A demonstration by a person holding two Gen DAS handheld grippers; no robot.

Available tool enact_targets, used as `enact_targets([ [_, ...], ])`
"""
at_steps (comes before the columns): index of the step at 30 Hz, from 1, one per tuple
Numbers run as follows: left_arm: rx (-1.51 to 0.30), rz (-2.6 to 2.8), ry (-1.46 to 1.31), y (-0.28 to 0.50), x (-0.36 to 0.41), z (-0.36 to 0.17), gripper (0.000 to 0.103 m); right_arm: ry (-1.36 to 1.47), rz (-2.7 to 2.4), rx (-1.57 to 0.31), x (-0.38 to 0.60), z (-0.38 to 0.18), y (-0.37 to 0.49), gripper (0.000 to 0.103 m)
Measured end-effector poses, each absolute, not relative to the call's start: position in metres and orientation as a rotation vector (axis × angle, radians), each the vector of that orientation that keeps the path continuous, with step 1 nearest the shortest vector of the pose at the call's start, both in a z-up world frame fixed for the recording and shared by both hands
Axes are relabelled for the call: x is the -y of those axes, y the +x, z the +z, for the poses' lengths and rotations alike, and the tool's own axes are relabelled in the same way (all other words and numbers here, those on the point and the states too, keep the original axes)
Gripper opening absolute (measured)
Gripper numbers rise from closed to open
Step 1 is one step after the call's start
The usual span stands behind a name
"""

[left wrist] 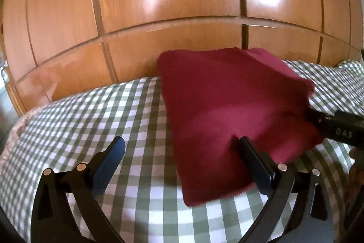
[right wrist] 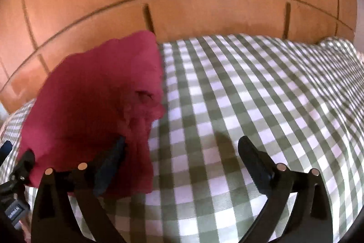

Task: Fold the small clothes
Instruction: 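Release the folded sweatshirt and pull both grippers back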

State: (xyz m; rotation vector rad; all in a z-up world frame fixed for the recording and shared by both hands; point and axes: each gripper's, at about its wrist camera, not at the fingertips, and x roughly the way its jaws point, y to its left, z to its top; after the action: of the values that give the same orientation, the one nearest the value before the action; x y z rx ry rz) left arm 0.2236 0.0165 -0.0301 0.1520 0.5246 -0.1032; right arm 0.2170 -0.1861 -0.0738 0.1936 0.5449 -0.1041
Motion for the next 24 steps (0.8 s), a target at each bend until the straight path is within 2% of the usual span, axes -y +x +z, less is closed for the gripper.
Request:
enact_targets([
  [12,-0.544,-0.009,0.214,0.172,-0.016,-0.024,0.099,0.099,-0.079,-0.432,0.147,-0.060,0.143,0.101],
  [24,-0.304,0.084,0.066,0.112,-0.045,-0.006,0.099,0.015,-0.084,-0.376,0.114,-0.067,0.094,0.101],
])
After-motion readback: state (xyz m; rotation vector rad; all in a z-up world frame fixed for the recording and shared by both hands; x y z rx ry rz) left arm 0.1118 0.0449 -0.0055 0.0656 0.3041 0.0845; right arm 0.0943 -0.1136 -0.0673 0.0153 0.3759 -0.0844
